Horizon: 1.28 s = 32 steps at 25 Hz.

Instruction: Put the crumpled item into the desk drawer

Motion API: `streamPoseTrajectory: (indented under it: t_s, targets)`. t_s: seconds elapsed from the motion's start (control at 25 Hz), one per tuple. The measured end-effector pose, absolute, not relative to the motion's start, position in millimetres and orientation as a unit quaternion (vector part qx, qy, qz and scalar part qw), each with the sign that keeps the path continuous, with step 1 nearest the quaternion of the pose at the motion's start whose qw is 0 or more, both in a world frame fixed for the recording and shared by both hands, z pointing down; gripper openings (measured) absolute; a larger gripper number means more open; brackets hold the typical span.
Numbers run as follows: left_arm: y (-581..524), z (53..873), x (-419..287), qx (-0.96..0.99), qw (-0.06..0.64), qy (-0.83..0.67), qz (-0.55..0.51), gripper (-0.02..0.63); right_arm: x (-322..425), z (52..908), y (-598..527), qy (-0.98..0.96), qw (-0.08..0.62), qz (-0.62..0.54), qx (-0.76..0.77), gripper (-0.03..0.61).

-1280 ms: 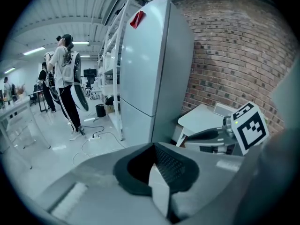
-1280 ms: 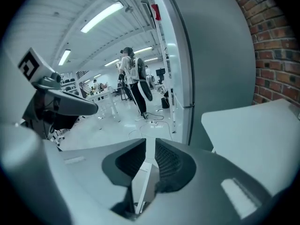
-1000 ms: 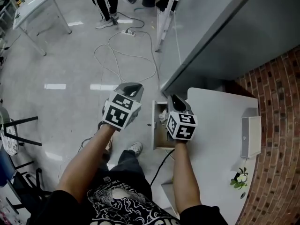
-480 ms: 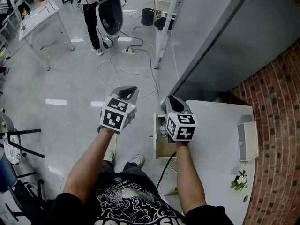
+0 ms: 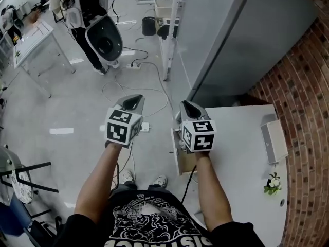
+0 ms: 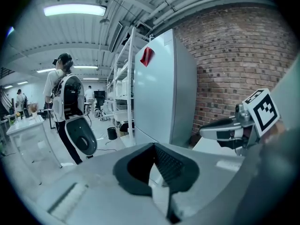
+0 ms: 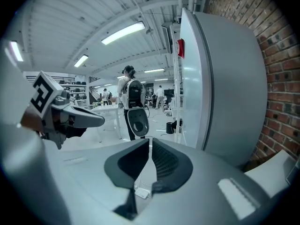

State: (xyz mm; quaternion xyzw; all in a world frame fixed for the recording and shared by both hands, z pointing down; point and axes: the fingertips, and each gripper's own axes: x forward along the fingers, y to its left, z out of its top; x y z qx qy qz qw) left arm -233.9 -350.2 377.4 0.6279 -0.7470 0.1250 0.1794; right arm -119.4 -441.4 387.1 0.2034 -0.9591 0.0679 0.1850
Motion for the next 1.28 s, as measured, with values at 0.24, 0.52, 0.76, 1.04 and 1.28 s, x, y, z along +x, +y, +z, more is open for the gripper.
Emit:
streamPoseTrajectory:
  t_s: [0.24, 0.52, 0.76, 1.04, 1.28]
  targets:
    - [-351.9, 366.9, -245.6, 0.653, 0.164, -0.730, 0.118, 0.000, -122.7, 372.5, -434.8, -0.954, 0.174, 0.059, 0.235, 0.008]
    - [-356.8, 355.8, -254.1, 0.678, 0.147, -0.710, 0.119, 0.000, -123.5, 353.3, -431.0, -0.951, 0.153, 0.052, 0.264, 0.000]
    - [-349.9, 351.2, -251.1, 0.684, 0.141, -0.707, 0.116, 0.000, -114.2, 343.2, -420.6, -0.951, 0.140, 0.043, 0.273, 0.000]
    - [-353.2, 348.6, -256.4, 0.688, 0.144, -0.704, 0.106, 0.000, -108.7, 336.1, -424.9, -0.944, 0.136, 0.032, 0.297, 0.000]
    - [-352.0, 350.5, -247.9, 0.688, 0.145, -0.703, 0.108, 0.000, -97.1, 338.1, -426.0, -0.943, 0.137, 0.035, 0.301, 0.000]
